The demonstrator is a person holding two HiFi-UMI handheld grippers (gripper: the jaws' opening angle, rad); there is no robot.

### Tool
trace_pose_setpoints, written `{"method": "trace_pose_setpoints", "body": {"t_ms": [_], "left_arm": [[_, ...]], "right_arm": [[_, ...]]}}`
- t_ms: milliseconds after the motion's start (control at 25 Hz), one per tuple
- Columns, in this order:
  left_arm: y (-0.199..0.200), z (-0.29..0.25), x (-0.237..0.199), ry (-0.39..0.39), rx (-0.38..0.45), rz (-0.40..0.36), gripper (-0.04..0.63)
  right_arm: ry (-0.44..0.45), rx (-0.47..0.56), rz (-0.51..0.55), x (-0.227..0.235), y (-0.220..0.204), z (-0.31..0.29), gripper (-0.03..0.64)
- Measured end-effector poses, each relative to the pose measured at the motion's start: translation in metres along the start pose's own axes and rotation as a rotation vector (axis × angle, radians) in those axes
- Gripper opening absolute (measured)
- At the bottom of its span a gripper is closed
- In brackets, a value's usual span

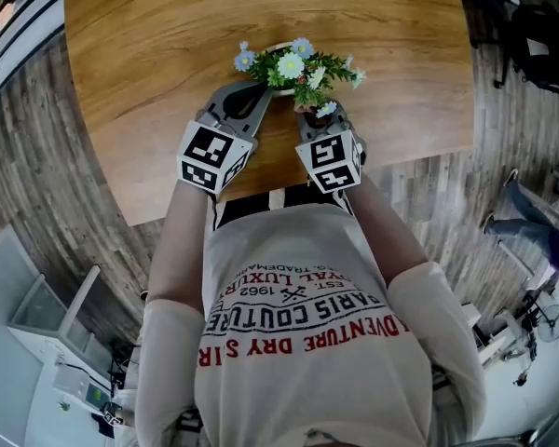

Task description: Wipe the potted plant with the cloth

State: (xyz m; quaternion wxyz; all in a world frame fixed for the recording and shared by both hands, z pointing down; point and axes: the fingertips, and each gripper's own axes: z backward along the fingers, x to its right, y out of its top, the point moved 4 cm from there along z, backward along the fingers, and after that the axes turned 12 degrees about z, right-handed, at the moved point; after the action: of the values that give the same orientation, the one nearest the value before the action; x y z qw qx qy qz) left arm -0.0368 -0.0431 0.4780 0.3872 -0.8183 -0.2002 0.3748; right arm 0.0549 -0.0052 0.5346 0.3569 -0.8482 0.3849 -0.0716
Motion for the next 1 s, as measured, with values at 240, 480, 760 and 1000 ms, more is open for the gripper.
{"method": "trace_pose_setpoints", "body": {"t_ms": [240, 480, 760, 1000], "left_arm": [[0.0, 0.0, -0.002, -0.063, -0.021, -0.027, 0.015], [0.0, 0.001, -0.003, -0.108, -0.032, -0.047, 0.015], [-0.001, 0.0, -0.006, -0.139, -0.064, -0.084, 0.015], [0.003, 0.005, 0.0, -0.093, -0.032, -0.108, 0.015]], "right_arm": [[-0.003, 0.012, -0.093, -0.013, 0.014, -0.001, 0.035], [0.027, 0.076, -0.099, -0.036, 0.04, -0.001, 0.035], [-0.008, 0.114, -0.126, -0.054, 0.058, 0.011, 0.035], [-0.074, 0.073, -0.176, -0.046, 0.036, 0.04, 0.035]]}}
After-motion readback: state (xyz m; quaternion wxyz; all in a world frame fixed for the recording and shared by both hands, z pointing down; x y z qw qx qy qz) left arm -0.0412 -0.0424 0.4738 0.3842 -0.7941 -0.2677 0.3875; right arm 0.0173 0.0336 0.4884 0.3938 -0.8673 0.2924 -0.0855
